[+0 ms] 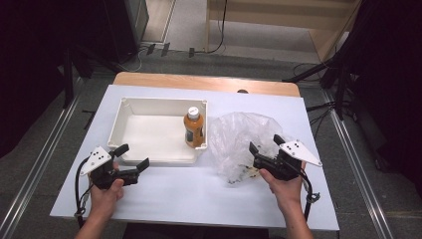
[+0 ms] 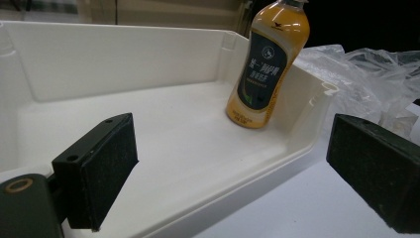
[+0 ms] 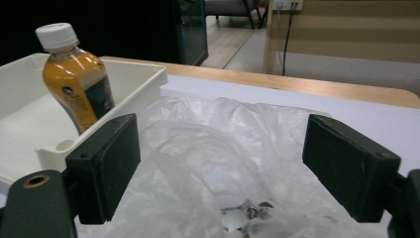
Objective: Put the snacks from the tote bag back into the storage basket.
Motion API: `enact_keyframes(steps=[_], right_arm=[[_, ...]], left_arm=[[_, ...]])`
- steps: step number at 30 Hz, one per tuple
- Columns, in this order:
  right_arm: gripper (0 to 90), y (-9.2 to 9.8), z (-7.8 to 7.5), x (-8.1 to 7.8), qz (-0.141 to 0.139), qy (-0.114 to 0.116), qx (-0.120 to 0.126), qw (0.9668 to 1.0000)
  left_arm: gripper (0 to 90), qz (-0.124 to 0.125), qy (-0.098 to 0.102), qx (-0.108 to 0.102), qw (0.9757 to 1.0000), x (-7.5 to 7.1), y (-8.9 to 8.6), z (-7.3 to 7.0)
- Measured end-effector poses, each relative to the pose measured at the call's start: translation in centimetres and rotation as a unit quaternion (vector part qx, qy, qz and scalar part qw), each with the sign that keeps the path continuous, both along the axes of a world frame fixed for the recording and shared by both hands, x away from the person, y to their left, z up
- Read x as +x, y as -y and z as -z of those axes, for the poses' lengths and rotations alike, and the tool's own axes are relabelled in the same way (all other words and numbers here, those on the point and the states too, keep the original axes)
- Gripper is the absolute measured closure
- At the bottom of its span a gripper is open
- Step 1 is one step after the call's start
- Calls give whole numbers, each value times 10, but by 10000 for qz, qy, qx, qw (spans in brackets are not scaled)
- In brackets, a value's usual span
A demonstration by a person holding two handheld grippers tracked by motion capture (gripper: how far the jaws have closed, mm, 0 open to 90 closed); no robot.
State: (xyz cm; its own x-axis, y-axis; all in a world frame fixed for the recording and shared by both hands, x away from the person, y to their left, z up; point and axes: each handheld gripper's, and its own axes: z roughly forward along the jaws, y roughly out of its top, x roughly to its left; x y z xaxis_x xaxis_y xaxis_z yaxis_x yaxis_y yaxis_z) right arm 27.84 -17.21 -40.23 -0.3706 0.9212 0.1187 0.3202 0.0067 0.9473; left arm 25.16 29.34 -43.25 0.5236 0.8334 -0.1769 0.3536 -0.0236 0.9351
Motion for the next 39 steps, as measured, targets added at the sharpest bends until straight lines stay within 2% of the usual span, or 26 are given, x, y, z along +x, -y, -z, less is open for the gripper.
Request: enact_keyframes(steps=[16,32,36,39], right_arm=[[159,36,16,-10,360,-118,-69,9993],[167,59,29,-26,632,-211,-152,9977],[167,67,35,-30,644,-237,-98,9976],[161,73,39,-35,522,-130,-41,9985]], left_arm=[[53,-10,6,-45,10000,1,-3,0],[53,-77,-29,-136,9999,4,-7,0],[53,-164,40,-189,9997,4,-10,-1],[53,-176,41,-212,9996,6,-12,-2]])
